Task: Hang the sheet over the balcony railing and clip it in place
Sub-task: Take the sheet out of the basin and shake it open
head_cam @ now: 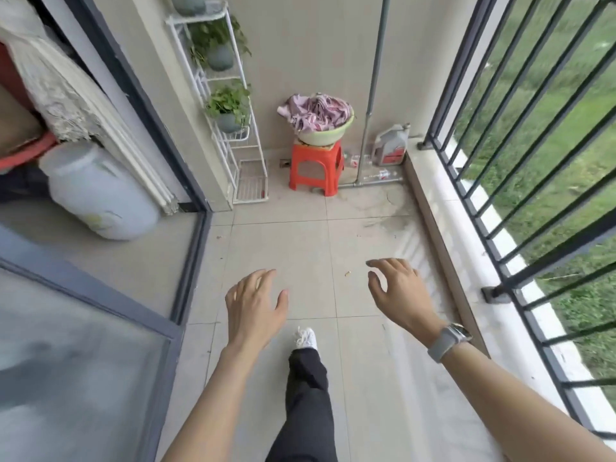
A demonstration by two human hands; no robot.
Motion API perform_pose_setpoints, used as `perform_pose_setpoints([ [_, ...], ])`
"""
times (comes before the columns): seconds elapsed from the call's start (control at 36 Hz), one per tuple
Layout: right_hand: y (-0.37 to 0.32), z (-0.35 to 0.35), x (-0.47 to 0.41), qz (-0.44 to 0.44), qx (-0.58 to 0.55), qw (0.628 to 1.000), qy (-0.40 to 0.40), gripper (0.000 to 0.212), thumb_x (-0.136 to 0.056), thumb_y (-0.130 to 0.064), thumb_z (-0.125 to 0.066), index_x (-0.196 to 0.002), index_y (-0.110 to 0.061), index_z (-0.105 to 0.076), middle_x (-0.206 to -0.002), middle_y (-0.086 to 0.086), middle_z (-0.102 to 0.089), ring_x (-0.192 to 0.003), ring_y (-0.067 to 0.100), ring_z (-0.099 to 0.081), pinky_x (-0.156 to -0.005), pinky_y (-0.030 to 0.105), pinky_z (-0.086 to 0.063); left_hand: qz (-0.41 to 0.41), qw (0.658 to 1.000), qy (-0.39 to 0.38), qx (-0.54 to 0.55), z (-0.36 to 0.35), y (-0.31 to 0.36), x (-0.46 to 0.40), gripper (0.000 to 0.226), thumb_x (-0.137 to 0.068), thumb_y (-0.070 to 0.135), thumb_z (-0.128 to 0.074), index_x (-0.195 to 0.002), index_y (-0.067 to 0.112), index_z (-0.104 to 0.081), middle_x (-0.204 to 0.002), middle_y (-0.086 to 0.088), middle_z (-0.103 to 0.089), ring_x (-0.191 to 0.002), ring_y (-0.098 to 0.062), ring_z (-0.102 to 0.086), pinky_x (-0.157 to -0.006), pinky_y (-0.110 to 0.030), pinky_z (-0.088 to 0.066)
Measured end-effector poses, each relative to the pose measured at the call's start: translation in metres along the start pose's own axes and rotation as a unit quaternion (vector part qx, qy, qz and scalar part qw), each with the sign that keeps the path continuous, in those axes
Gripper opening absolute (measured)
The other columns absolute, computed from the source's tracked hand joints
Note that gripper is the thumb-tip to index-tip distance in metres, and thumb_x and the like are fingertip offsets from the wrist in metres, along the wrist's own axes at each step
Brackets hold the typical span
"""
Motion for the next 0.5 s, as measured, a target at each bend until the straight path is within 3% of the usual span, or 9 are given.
perform_pose_setpoints([
  [0.33, -0.012, -0.029, -0.273, -0.046, 0.005, 0.998, -0.035, 0.033, -0.091, -0.028, -0.046, -0.122, -0.02, -0.055, -0.125, -0.002, -0.058, -0.121, 0.021, -0.045, -0.098, 0.035, -0.034, -0.032, 0.999, -0.025, -0.025, -0.002, -0.008, -0.301, 0.045, -0.088, 0.035, -0.052, -0.13, 0.018, -0.049, -0.132, -0.001, -0.051, -0.125, -0.02, -0.042, -0.105, -0.038, -0.024],
  [0.5, 0.01, -0.047, -0.39, -0.074, -0.01, 0.995, -0.061, 0.034, -0.09, -0.027, -0.049, -0.123, -0.019, -0.053, -0.126, 0.001, -0.057, -0.12, 0.021, -0.044, -0.098, 0.035, -0.036, -0.048, 0.996, -0.068, -0.023, -0.035, 0.008, -0.439, 0.044, -0.089, 0.034, -0.051, -0.13, 0.018, -0.047, -0.132, -0.001, -0.049, -0.125, -0.022, -0.041, -0.105, -0.039, -0.024],
])
Point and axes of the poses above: each hand's wrist, its own x-axis away from the middle knuckle, its own z-axis out of the back of the hand, y = z × x, the point moved 6 cm from there along -x, towards the middle knuckle
